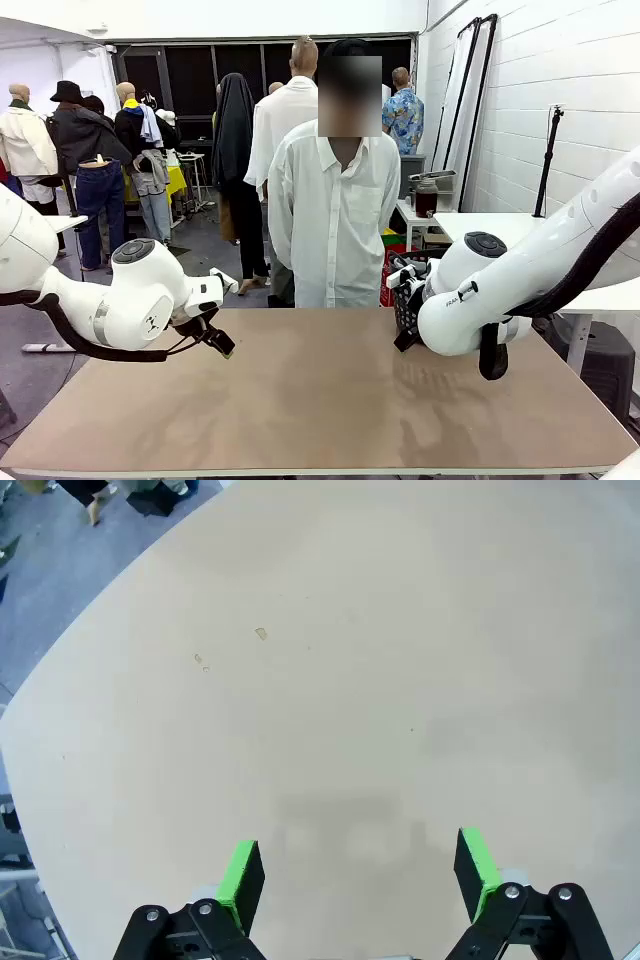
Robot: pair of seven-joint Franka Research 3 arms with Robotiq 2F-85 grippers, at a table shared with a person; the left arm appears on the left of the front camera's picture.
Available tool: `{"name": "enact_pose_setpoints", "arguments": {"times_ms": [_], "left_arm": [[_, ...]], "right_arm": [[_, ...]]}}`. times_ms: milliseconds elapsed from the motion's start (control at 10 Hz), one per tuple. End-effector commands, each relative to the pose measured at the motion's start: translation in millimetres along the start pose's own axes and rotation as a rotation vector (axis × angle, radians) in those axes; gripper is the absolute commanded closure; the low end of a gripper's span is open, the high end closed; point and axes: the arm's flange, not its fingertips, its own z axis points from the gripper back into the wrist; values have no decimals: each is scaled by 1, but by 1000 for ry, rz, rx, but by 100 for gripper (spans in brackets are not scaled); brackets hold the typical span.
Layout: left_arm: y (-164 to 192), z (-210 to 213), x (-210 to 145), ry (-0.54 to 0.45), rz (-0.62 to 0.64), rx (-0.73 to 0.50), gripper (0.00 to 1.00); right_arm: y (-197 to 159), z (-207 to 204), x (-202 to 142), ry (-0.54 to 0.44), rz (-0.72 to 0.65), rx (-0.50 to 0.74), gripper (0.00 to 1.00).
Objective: Fold the training pants.
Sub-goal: Grab both ends of the Training pants handed by a person.
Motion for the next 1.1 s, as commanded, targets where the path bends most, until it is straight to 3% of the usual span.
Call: {"name": "enact_pose_setpoints", "arguments": {"times_ms": [0,1000], "left_arm": [[0,0,0,0,0,0,0],[0,0,0,0,0,0,0]], "right_arm": [[0,0,0,0,0,0,0],[0,0,0,0,0,0,0]]}}
